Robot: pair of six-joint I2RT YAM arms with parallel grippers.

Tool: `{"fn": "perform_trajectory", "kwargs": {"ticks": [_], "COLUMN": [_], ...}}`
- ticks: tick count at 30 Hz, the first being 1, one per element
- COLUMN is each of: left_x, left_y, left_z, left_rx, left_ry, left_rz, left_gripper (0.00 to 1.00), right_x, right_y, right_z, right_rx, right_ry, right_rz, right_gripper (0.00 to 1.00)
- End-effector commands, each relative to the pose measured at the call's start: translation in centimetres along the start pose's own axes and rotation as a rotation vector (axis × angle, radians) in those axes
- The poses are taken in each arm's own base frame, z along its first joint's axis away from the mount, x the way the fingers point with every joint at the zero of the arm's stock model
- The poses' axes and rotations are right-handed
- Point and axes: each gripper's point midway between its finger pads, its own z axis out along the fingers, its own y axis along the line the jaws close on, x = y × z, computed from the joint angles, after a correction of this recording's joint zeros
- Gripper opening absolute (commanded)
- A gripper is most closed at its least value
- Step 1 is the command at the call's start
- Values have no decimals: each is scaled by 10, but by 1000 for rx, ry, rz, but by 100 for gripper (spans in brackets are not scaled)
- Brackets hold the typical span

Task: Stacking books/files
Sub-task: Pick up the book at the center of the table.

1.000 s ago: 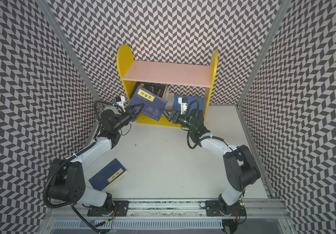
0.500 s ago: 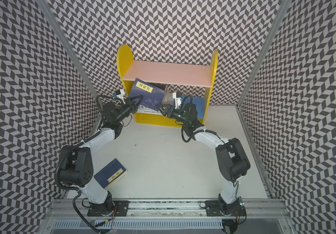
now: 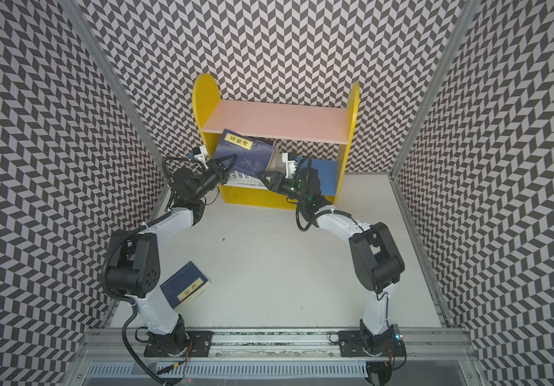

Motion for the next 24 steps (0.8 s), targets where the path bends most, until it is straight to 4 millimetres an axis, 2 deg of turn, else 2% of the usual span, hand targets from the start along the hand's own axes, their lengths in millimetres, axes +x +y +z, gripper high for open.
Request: {"fn": "perform_trajectory", "kwargs": {"ticks": [1, 6, 9, 13, 17, 21, 24], "left_x": [-5, 1, 1, -6, -13, -17, -20], "left_y": [-21, -10, -8, -13, -14, -12, -10], "left_z": [-7, -16, -15, -7, 2, 6, 11], "left_rx": [73, 23, 11, -8, -45, -55, -60], "left_ry": [-35, -57, -55, -51, -50, -55, -52], "left_rz": [11, -5, -9, 24, 56, 58, 65], "left_gripper": [0, 0, 0, 0, 0, 6, 16], "right_x": [-10, -9, -10, -19, -36, -48, -54], "right_y": [17, 13, 11, 15, 18, 11, 4], "right_z": [5, 5, 5, 6, 9, 15, 19], "right_rx": [-51, -36, -30, -22, 13, 43, 57], "right_ry": [-26, -33, -40, -69, -116, -158, -182], "right_rz": [-18, -7, 0, -15, -50, -49, -41], "right_gripper": [31, 16, 11, 7, 6, 4, 3]}}
